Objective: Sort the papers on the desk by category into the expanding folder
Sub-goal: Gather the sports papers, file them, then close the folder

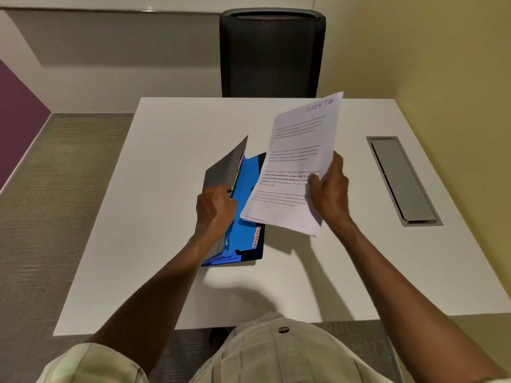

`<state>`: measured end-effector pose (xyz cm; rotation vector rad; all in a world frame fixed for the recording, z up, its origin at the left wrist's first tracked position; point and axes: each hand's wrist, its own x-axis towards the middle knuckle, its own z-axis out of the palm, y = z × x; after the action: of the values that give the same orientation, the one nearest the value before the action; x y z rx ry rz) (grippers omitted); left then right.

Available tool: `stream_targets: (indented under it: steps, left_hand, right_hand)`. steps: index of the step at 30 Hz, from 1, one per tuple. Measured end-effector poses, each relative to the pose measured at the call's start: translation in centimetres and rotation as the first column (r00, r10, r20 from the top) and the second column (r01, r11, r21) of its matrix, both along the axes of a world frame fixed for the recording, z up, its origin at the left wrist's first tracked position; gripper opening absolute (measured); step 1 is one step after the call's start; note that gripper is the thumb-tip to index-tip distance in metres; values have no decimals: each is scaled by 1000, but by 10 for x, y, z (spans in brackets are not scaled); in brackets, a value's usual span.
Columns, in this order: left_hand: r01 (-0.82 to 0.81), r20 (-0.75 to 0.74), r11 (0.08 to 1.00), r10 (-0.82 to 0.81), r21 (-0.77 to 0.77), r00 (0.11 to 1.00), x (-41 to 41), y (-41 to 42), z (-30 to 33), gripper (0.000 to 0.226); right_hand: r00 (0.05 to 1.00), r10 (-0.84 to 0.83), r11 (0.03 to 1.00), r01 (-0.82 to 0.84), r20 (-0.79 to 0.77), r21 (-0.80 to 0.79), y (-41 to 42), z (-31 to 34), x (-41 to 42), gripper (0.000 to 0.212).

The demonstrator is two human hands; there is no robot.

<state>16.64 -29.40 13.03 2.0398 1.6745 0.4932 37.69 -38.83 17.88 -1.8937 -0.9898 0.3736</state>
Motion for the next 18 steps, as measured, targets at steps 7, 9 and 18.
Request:
stream_targets:
  steps: [7,9,18]
  left_hand:
    - [-28,72,999,30,-27,997,-3,2,12,18]
    - [-33,92,999,36,-31,995,-7,4,16,18]
    - [-68,131,995,77,-69,988,-24,10,23,25]
  right_hand:
    - [979,200,963,-187,49,-193,27,-4,-46,59]
    - [973,228,944,-210,43,-253,34,-5,-54,60]
    - [959,277,894,-238,52,-378,65,-3,-73,57]
